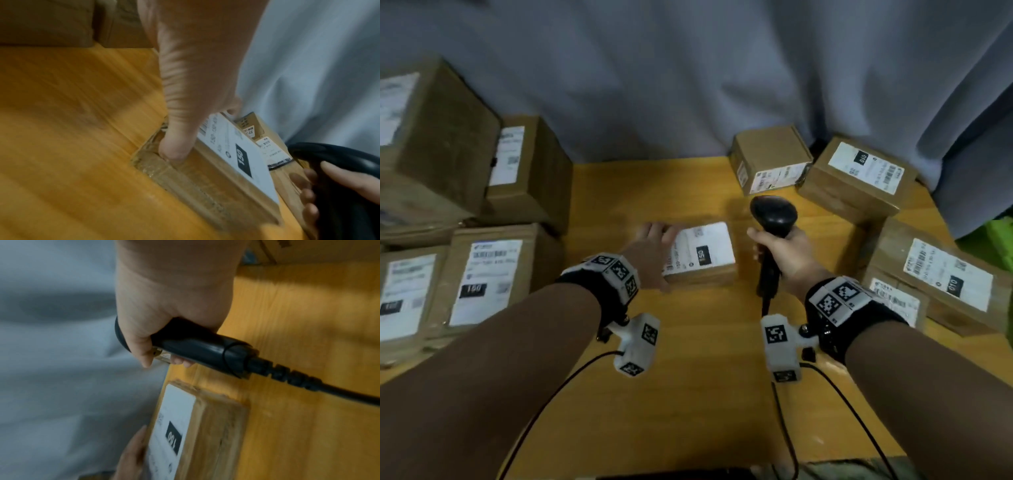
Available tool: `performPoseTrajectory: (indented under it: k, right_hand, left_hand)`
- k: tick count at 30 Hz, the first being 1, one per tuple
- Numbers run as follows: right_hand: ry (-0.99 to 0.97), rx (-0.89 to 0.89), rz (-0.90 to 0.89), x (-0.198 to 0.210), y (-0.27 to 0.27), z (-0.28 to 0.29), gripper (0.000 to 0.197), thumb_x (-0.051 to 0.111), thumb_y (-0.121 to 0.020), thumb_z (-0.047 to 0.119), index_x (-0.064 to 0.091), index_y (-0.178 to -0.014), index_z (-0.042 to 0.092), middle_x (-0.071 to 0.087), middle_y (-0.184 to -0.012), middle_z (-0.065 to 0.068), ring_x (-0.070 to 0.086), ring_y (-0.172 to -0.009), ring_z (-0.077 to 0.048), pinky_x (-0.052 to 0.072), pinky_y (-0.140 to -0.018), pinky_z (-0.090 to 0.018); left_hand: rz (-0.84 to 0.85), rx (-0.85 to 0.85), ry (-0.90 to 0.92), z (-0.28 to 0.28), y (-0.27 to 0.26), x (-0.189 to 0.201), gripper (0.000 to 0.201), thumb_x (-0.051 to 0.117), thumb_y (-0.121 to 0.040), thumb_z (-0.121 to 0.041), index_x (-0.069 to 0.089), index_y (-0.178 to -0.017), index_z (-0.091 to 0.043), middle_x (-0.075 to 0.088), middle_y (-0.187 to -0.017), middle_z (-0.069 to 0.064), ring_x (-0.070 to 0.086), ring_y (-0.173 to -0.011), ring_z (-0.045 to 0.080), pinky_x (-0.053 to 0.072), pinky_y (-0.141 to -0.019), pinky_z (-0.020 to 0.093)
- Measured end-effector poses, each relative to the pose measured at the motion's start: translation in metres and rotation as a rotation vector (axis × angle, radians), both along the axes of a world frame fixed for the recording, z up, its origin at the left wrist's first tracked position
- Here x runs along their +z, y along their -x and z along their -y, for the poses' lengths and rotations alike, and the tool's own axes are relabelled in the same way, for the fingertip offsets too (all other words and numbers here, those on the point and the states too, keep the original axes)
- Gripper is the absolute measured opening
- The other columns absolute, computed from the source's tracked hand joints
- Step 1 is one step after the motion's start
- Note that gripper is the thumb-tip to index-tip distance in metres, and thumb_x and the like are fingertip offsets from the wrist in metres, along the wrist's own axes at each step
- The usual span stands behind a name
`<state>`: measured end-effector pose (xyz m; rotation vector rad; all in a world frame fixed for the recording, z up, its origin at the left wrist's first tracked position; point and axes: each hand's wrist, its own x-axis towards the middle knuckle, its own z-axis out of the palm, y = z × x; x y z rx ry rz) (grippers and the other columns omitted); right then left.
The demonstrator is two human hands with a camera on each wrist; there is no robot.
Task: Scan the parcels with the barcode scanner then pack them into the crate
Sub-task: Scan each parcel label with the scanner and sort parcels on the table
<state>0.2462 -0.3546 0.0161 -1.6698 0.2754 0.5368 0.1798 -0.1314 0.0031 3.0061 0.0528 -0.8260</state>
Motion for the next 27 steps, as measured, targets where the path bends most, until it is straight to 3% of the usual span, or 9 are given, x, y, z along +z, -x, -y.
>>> performPoseTrajectory:
  k: [2,5,9,11,15,17,21,24,27]
  right_hand:
    - [0.062,0.059,0.032,-0.001,0.010,0.002,0.030,0.077,-0.080,0.021,0.063,-0.104,0.010,0.063,-0.080,-0.001,0.062,-0.076,-0.018,0.051,-0.077,-0.035]
    - [0.095,0.184,0.144,0.018,0.011,0.001,0.044,0.081,-0.076,0.029,0.065,-0.113,0.014,0.068,-0.098,0.002,0.061,-0.101,-0.018,0.048,-0.093,-0.035]
    - [0.160,0.526,0.169,0.058,0.011,-0.002,0.035,0.083,-0.072,0.037,0.067,-0.101,0.025,0.069,-0.098,0.006,0.061,-0.103,-0.014,0.044,-0.087,-0.027]
    - [0.142,0.643,0.156,0.070,0.014,-0.001,0.044,0.086,-0.065,0.040,0.068,-0.103,0.026,0.071,-0.101,0.003,0.063,-0.107,-0.017,0.045,-0.095,-0.032]
    - [0.045,0.699,0.102,0.074,0.027,0.004,0.048,0.082,-0.069,0.024,0.066,-0.113,0.021,0.072,-0.111,0.000,0.064,-0.110,-0.017,0.046,-0.097,-0.033]
    - [0.019,0.658,0.089,0.072,0.035,0.007,0.042,0.080,-0.074,0.016,0.066,-0.113,0.019,0.073,-0.110,-0.002,0.065,-0.109,-0.020,0.048,-0.097,-0.035]
    - [0.008,0.372,0.127,0.060,0.042,0.010,0.040,0.083,-0.072,0.028,0.070,-0.108,0.018,0.073,-0.109,-0.007,0.065,-0.107,-0.026,0.049,-0.096,-0.040]
    - [-0.118,0.067,0.073,0.056,0.047,0.008,0.037,0.084,-0.069,0.033,0.071,-0.099,0.017,0.074,-0.105,-0.009,0.067,-0.102,-0.029,0.051,-0.095,-0.043]
    - [-0.231,-0.057,0.048,0.062,0.052,0.003,0.034,0.082,-0.073,0.030,0.069,-0.101,0.016,0.076,-0.100,-0.006,0.070,-0.098,-0.027,0.050,-0.098,-0.047]
  left_hand:
    - [0.002,-0.092,-0.033,-0.002,0.013,0.009,0.131,0.083,-0.066,-0.039,-0.015,-0.151,-0.019,0.004,-0.157,0.006,0.004,-0.144,0.028,0.037,-0.109,0.048]
    - [0.041,-0.240,-0.137,-0.011,0.018,0.032,0.130,0.082,-0.068,-0.035,-0.016,-0.151,-0.016,-0.002,-0.159,0.005,-0.001,-0.146,0.027,0.035,-0.112,0.045]
    - [0.190,-0.485,-0.218,-0.018,0.019,0.074,0.122,0.079,-0.072,-0.035,-0.012,-0.151,-0.019,-0.002,-0.156,0.000,0.000,-0.145,0.024,0.043,-0.106,0.037]
    - [0.285,-0.625,-0.241,-0.017,0.018,0.089,0.118,0.077,-0.073,-0.038,-0.009,-0.151,-0.017,0.001,-0.155,0.002,0.004,-0.143,0.023,0.041,-0.107,0.030]
    - [0.440,-0.857,-0.190,-0.015,0.016,0.098,0.128,0.087,-0.051,-0.039,0.006,-0.147,-0.014,0.030,-0.150,0.011,0.030,-0.136,0.029,0.044,-0.104,0.037]
    - [0.419,-0.863,-0.187,-0.015,0.016,0.099,0.129,0.087,-0.054,-0.036,-0.004,-0.146,-0.019,0.025,-0.153,0.010,0.025,-0.140,0.029,0.042,-0.106,0.039]
    - [0.629,-0.637,-0.014,-0.009,0.020,0.094,0.106,0.081,-0.063,-0.019,0.018,-0.149,-0.009,0.033,-0.151,0.021,0.035,-0.137,0.038,0.039,-0.108,0.048]
    - [0.583,-0.038,0.357,-0.002,0.023,0.097,0.084,0.067,-0.081,-0.012,0.019,-0.150,-0.004,0.020,-0.154,0.022,0.024,-0.143,0.035,0.027,-0.116,0.044]
    - [0.381,0.486,0.811,0.005,0.024,0.101,0.066,0.056,-0.091,-0.032,0.028,-0.148,-0.011,0.034,-0.150,0.012,0.037,-0.135,0.031,0.032,-0.112,0.046]
